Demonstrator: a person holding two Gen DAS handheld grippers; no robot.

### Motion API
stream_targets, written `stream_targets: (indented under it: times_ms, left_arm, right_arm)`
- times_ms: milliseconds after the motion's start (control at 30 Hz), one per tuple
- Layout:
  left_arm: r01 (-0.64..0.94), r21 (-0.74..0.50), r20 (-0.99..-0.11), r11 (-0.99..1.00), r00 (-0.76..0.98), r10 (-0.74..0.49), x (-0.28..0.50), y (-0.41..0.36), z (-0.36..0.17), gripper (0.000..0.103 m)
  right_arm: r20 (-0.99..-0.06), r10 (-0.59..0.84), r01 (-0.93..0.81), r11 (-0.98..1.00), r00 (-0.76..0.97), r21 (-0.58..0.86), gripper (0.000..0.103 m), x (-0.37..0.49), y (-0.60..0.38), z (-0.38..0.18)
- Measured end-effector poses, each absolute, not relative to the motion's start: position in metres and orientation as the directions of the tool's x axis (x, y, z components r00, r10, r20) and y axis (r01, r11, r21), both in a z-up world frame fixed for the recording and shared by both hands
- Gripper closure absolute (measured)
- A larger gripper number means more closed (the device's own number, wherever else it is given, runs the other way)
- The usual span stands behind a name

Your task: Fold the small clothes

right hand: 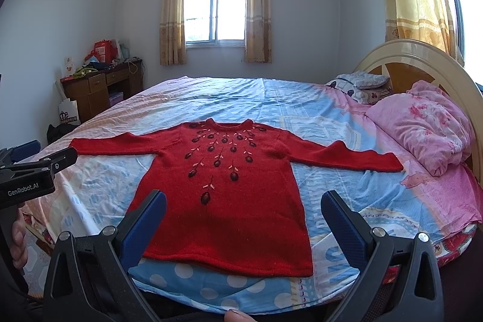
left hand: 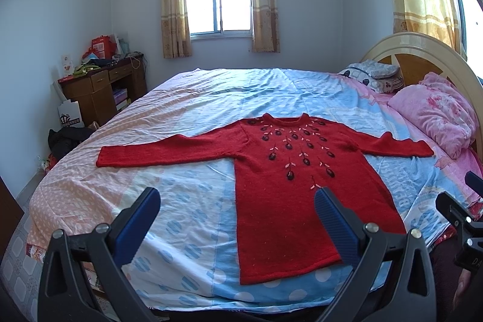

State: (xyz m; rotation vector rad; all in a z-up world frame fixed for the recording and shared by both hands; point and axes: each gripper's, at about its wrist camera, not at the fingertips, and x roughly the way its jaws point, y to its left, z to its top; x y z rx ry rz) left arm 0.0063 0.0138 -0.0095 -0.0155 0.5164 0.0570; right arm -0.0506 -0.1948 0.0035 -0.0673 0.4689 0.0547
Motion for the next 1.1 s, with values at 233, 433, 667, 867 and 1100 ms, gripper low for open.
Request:
stream_targets:
  times_ms: [233,433,667,867,1100]
  left_arm:
    - [-0.060,-0.001,-0.494,0.998,0.868,0.052,0.006,0.016,-0.011,0.000]
    - [-0.061,0.007,-0.499,0.998,0.865,0.057,0.008,0.021,-0.014,0.000]
    - [-0.071,0.051,-0.499,0.996,0.862,0.086,0.020,0.020,-0.027,0.000]
    - [-0.055,0.084,-0.511,0.995,0.855,0.090,0.036,0.013,-0.040,0.000]
    - [-0.047,0.121,-0.532,0.992,0.840,0.105,0.069,-0.002,-0.055,0.000]
  right_arm:
    - [-0.458,0.039,-0.068,0.996,0.888,-0.048,0.001,-0.049,-0.197,0.002]
    - [-0.469,0.046,-0.074,0.996,0.882,-0.040,0.001,-0.044,-0.198,-0.003]
    - [-0.501,0.054,-0.073,0.997,0.864,-0.017,0.001,-0.029,-0.205,-0.019]
    - [-0.523,0.072,-0.070,0.997,0.849,0.023,0.001,-0.012,-0.223,-0.034]
    - [-0.567,0.020,0.008,0.999,0.824,0.047,0.001,0.013,-0.254,-0.054]
